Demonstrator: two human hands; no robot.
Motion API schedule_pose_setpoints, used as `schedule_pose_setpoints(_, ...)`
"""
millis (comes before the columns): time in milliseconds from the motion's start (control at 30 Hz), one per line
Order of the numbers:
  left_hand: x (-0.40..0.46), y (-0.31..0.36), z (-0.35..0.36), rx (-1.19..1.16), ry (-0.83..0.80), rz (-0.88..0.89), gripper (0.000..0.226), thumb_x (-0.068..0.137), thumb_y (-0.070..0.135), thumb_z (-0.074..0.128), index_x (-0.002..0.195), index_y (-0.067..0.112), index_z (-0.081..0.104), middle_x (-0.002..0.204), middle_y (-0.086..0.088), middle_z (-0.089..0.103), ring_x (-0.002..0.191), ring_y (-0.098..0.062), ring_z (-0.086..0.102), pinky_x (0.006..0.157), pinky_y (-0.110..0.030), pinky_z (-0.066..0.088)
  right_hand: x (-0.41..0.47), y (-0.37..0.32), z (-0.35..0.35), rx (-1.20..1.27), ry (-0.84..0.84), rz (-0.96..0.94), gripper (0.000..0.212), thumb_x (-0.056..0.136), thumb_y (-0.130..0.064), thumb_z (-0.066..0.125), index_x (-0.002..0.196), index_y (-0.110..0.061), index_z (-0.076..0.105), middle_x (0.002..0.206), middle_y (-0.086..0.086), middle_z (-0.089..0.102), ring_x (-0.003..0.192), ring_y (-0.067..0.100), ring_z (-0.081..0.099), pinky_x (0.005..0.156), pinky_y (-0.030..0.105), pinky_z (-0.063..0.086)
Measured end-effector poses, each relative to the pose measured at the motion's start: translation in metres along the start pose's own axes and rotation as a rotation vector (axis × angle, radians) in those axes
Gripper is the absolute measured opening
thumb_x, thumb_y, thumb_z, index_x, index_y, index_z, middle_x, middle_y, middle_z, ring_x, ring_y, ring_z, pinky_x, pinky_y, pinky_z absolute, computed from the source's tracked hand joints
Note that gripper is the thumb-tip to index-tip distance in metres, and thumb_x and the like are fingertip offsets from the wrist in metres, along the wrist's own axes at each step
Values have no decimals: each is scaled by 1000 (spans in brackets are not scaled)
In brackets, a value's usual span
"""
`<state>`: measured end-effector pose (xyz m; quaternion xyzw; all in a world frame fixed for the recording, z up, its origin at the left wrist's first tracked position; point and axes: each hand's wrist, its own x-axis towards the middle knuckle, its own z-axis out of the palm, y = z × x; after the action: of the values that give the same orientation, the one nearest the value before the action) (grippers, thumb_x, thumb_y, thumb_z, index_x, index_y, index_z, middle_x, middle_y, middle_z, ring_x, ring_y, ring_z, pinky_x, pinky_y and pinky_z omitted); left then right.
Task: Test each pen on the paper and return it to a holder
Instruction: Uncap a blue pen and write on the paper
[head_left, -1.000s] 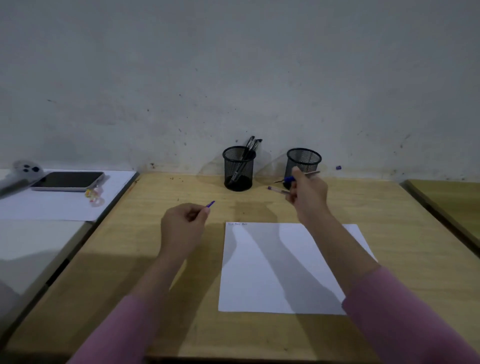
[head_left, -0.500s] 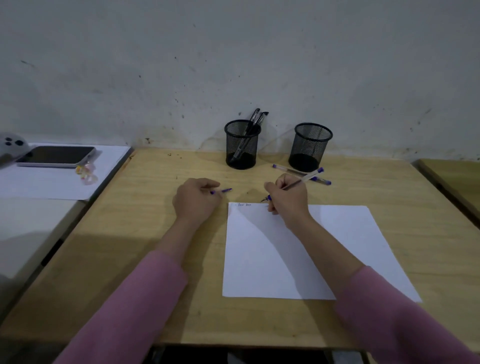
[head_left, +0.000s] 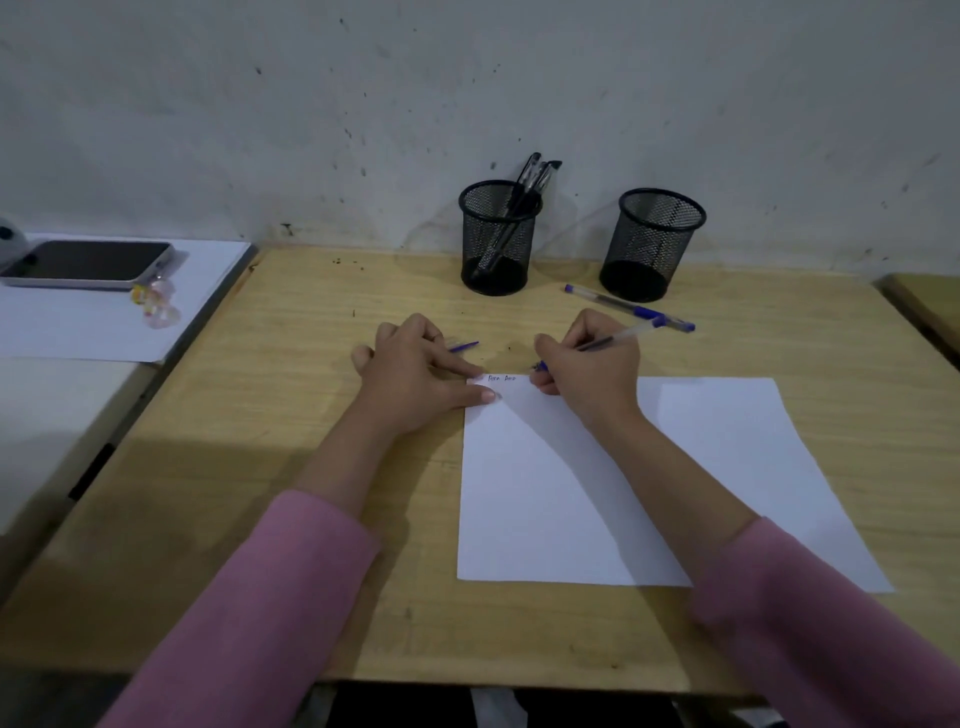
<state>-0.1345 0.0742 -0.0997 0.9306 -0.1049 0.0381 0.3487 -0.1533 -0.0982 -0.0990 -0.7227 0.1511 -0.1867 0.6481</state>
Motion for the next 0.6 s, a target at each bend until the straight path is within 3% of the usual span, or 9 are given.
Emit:
schedule_pose_setpoints(267, 0, -2, 2, 7, 10, 27, 34, 52, 58, 79, 81, 42, 72, 95, 10, 49, 97, -7, 36, 79, -31, 14, -1, 3, 0, 4, -75, -40, 23, 75, 7, 59, 63, -4, 43, 49, 14, 48, 42, 23, 61, 39, 26, 45)
schedule_pose_setpoints(600, 1, -3, 2, 28, 2, 21, 36, 52, 58, 78, 83, 41, 73, 90, 13, 46, 96, -7, 36, 79, -32, 16, 3, 7, 2, -8, -107, -42, 31, 73, 7, 59, 58, -9, 37, 47, 12, 47, 43, 24, 61, 39, 25, 45)
